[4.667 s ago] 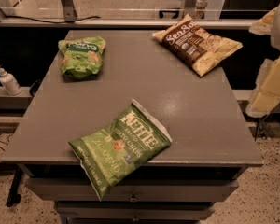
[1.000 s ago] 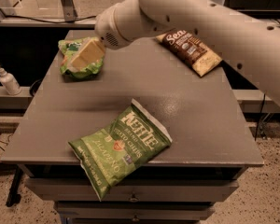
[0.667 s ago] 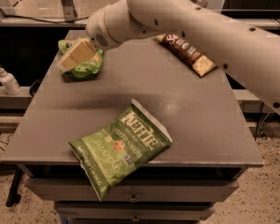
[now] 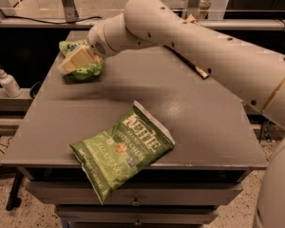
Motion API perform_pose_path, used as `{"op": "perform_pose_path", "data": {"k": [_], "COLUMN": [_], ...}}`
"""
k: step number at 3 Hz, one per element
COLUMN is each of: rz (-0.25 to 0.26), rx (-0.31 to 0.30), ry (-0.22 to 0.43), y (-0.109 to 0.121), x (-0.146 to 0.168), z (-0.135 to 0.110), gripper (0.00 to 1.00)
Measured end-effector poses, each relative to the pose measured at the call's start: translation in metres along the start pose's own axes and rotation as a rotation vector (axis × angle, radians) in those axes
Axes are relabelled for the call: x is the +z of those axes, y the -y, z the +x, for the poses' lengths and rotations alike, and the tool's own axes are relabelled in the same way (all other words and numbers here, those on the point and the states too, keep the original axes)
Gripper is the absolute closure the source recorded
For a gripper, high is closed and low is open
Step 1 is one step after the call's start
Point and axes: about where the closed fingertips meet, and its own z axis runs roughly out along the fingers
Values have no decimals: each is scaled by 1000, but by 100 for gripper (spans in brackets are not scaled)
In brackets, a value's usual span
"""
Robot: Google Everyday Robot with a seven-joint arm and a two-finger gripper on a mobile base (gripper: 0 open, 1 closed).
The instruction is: Move green rice chip bag near brown chip bag
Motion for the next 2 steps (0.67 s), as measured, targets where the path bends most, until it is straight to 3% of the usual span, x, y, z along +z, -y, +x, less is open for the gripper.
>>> {"op": "perform_pose_path", "data": {"k": [1, 2], "rz": [-10, 2], "rx": [43, 67], "ry": [-4, 6], "y": [4, 11], "x": [16, 18], "z": [23, 38], "gripper": [0, 18]}}
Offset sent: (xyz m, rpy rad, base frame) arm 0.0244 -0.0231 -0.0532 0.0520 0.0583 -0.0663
